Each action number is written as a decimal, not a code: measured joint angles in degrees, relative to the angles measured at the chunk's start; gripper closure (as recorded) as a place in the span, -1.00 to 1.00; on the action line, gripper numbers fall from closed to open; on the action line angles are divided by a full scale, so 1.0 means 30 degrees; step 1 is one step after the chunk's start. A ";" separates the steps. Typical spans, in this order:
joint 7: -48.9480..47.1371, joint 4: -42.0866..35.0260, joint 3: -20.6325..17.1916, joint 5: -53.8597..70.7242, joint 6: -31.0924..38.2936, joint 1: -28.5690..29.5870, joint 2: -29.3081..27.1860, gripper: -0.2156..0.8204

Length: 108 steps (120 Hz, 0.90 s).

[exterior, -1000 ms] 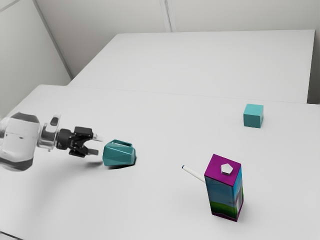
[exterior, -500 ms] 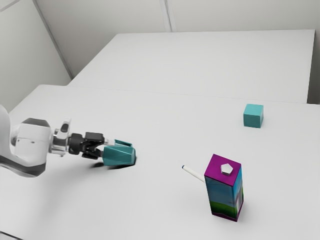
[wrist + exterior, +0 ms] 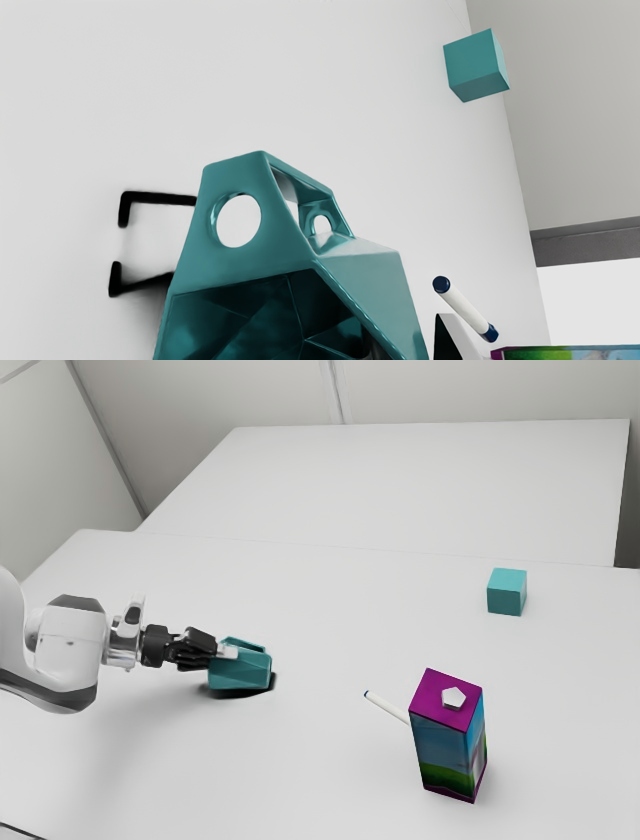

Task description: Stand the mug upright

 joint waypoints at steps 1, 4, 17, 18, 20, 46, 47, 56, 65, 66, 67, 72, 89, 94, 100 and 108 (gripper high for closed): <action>0.0002 0.0004 0.0000 -0.0001 0.0001 0.0000 -0.0007 0.73; 0.0006 0.0002 0.0000 -0.0002 0.0001 0.0000 -0.0036 0.75; 0.0023 0.0050 -0.0019 0.0002 -0.0001 -0.0016 -0.0251 0.84; 0.0024 0.0056 -0.0028 0.0003 -0.0001 -0.0012 -0.0268 0.84; 0.0025 0.0068 -0.0045 0.0005 0.0000 -0.0011 -0.0295 0.85; -0.0108 0.0878 -0.0664 0.0173 0.0340 -0.0073 -0.1100 0.91; -0.0126 0.0958 -0.0701 0.0194 0.0370 -0.0086 -0.1134 0.91; -0.0349 0.1995 -0.0965 0.0863 0.0597 -0.0298 -0.1422 0.92; -0.0903 0.4162 -0.1296 0.3329 0.0816 -0.0440 -0.1529 0.92; -0.0991 0.4441 -0.1319 0.3741 0.0833 -0.0468 -0.1530 0.92; -0.1077 0.4682 -0.1337 0.4127 0.0851 -0.0499 -0.1532 0.93; -0.1557 0.5811 -0.1565 0.6227 0.0928 -0.0507 -0.1486 0.93; -0.3691 0.9540 -0.2503 1.4341 0.0702 -0.0367 0.0071 0.93; -0.4410 1.0706 -0.2735 1.6221 0.0463 -0.0551 0.0947 0.93; -0.5278 1.1726 -0.2944 1.7828 0.0215 -0.0849 0.1893 0.93; -0.6452 1.2555 -0.3044 1.9177 0.0021 -0.1080 0.2907 0.93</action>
